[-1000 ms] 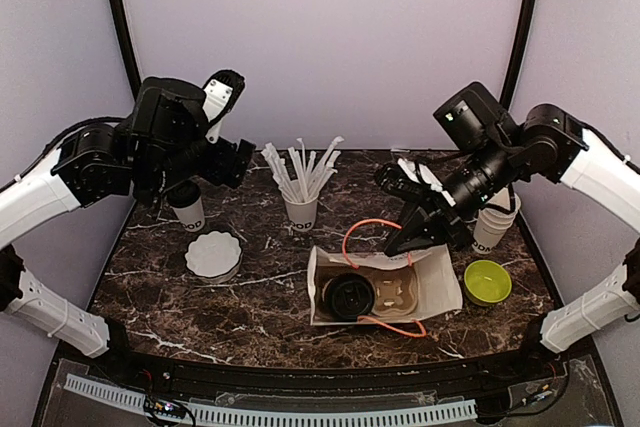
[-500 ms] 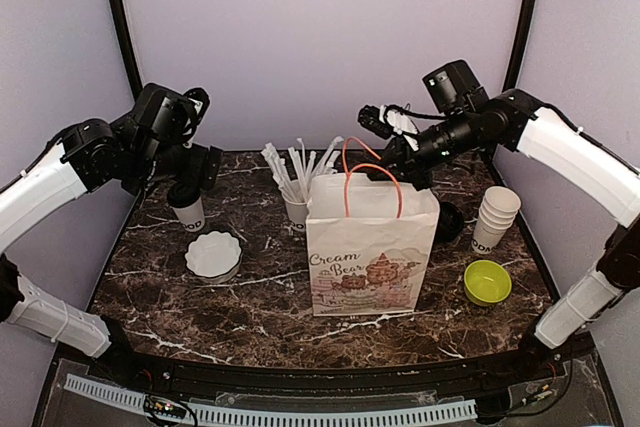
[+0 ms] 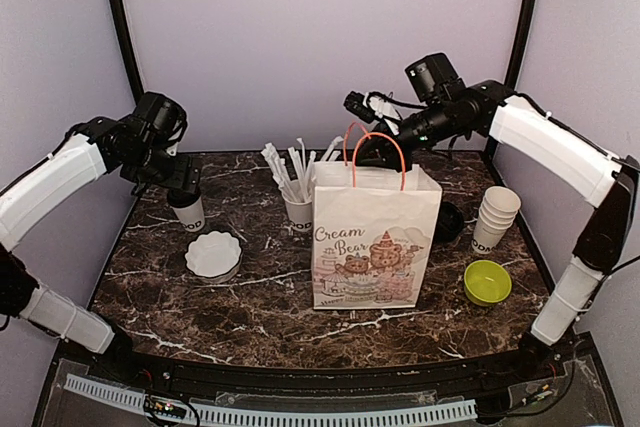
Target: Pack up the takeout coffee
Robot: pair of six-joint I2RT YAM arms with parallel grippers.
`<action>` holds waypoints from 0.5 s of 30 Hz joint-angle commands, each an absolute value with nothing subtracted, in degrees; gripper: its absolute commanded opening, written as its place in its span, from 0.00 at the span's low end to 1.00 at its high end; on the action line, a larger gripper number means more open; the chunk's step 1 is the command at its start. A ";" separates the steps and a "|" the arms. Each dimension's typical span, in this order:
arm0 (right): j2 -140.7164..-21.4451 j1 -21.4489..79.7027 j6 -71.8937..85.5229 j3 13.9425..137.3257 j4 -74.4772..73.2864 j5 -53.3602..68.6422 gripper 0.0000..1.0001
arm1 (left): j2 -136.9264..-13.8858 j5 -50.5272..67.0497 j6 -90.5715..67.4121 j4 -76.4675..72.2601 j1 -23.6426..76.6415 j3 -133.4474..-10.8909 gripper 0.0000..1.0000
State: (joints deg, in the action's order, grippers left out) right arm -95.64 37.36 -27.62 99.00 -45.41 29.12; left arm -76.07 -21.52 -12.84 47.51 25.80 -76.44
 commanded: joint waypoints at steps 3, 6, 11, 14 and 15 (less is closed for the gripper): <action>-95.62 36.66 -27.51 105.28 -50.62 32.72 0.35 | -83.96 -12.42 -8.85 49.77 17.32 -81.56 0.99; -92.83 36.65 -27.36 104.29 -50.97 32.95 0.46 | -87.59 -10.14 -7.47 49.64 14.68 -83.72 0.99; -87.64 36.61 -26.70 102.09 -49.90 32.44 0.54 | -92.23 -8.42 -6.04 50.30 12.02 -86.47 0.99; -84.28 36.29 -26.98 101.57 -50.75 32.75 0.58 | -95.26 -7.50 -5.33 50.89 11.53 -87.83 0.99; -82.77 36.07 -26.94 100.99 -50.56 32.94 0.61 | -95.79 -7.88 -5.30 51.02 11.41 -88.53 0.99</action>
State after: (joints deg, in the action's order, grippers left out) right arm -88.18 36.88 -27.07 102.10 -50.63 31.75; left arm -94.02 -9.85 -7.20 48.77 11.99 -85.76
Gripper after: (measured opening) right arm 0.574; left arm 0.987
